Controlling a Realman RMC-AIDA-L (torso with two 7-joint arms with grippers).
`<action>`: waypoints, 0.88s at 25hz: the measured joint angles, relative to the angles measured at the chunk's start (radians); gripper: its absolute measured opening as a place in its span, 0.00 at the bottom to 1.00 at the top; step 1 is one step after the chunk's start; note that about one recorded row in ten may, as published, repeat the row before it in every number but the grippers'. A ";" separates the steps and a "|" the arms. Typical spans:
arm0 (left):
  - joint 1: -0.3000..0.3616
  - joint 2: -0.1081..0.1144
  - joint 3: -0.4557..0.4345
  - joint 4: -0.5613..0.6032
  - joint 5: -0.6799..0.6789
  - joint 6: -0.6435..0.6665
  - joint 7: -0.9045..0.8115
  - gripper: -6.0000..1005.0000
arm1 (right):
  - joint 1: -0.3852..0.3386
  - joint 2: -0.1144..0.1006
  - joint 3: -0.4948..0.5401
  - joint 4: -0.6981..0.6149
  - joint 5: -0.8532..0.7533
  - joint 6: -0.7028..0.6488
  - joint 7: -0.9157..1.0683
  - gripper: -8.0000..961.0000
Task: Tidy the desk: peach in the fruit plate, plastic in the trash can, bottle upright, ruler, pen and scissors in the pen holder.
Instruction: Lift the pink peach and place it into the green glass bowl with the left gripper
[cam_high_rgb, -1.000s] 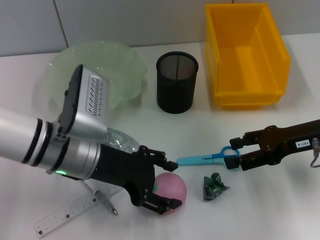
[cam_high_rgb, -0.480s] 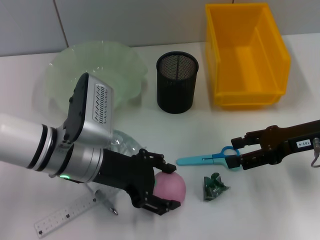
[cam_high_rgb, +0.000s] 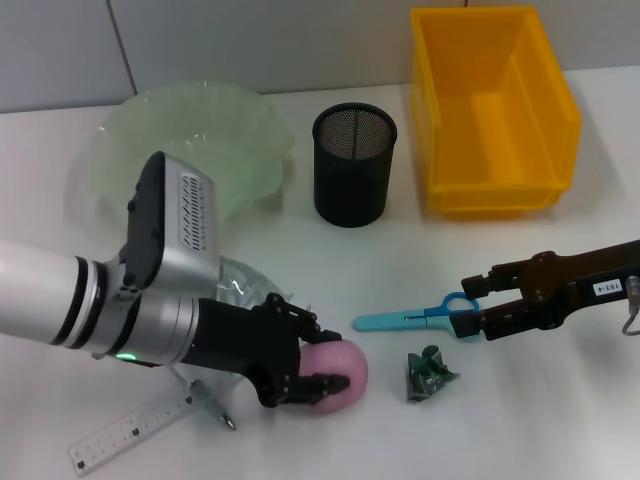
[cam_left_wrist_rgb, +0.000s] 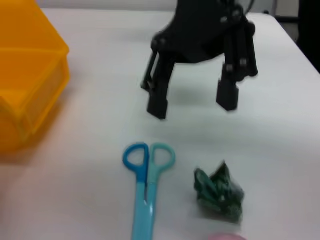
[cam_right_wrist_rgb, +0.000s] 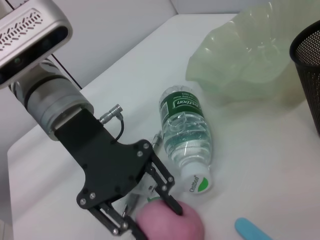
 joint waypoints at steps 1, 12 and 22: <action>0.000 0.000 0.000 0.000 0.000 0.000 0.000 0.62 | 0.000 0.000 0.000 0.000 0.000 0.000 0.000 0.79; 0.024 0.004 -0.080 0.023 -0.061 0.043 -0.047 0.38 | 0.008 -0.001 0.000 0.000 0.000 -0.003 0.022 0.79; 0.028 0.005 -0.410 -0.098 -0.357 0.185 -0.095 0.26 | 0.004 -0.001 0.000 -0.001 -0.001 0.000 0.035 0.78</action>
